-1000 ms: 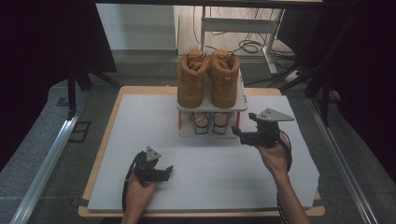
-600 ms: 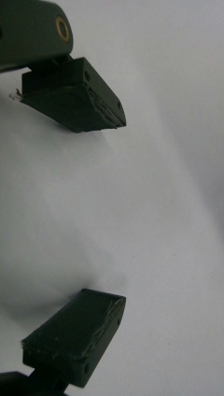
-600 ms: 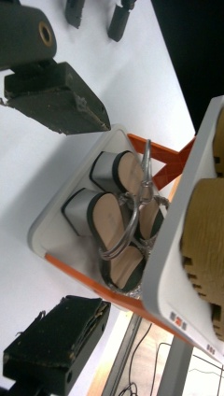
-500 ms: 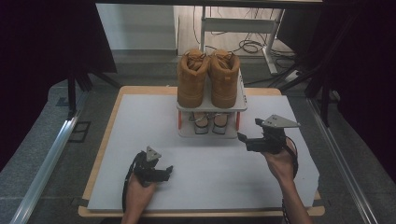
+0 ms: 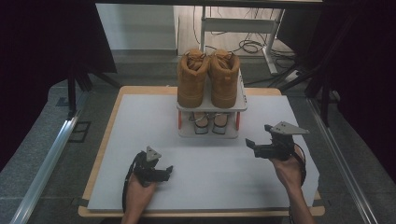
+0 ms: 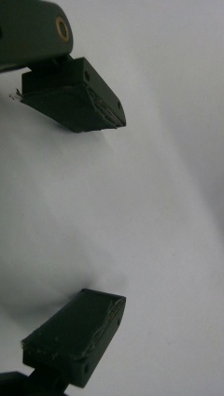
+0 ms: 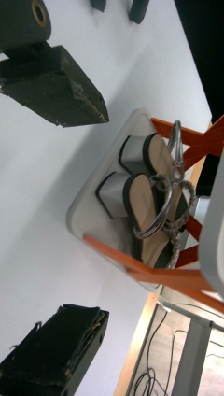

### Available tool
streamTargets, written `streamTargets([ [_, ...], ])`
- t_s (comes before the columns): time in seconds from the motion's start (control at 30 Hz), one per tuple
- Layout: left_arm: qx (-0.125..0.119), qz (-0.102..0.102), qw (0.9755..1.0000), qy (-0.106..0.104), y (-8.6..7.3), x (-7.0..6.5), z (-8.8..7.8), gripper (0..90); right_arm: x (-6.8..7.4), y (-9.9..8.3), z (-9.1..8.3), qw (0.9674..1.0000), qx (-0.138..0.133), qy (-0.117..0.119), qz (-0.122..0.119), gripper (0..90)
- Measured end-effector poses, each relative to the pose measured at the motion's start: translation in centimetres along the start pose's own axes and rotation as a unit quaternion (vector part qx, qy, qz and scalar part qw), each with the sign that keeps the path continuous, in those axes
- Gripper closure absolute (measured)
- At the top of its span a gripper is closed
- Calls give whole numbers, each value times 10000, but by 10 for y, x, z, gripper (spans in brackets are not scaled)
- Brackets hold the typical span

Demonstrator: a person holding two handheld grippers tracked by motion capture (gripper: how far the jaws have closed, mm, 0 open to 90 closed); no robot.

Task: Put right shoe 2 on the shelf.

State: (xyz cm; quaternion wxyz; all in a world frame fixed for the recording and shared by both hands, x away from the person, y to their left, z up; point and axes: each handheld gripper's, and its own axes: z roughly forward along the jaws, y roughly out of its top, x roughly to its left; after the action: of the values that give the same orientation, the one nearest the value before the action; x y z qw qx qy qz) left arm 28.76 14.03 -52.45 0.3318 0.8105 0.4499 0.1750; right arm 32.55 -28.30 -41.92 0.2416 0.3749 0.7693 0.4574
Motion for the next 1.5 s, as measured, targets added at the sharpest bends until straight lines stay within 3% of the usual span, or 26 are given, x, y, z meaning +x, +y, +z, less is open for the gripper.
streamTargets([
  [0.3, 2, -12, 10000, 1, 0, 0, 0, 129, -5, -13, -12, 9999, 36, -96, 11, 49],
  [0.73, 3, -12, 10000, 1, 0, 0, 0, 129, -12, -40, -21, 9994, 208, -137, 234, 30],
  [1.5, -8, -5, 10000, 10, 0, 0, 0, 129, -14, -91, -8, 9940, 1034, -113, 350, 22],
])
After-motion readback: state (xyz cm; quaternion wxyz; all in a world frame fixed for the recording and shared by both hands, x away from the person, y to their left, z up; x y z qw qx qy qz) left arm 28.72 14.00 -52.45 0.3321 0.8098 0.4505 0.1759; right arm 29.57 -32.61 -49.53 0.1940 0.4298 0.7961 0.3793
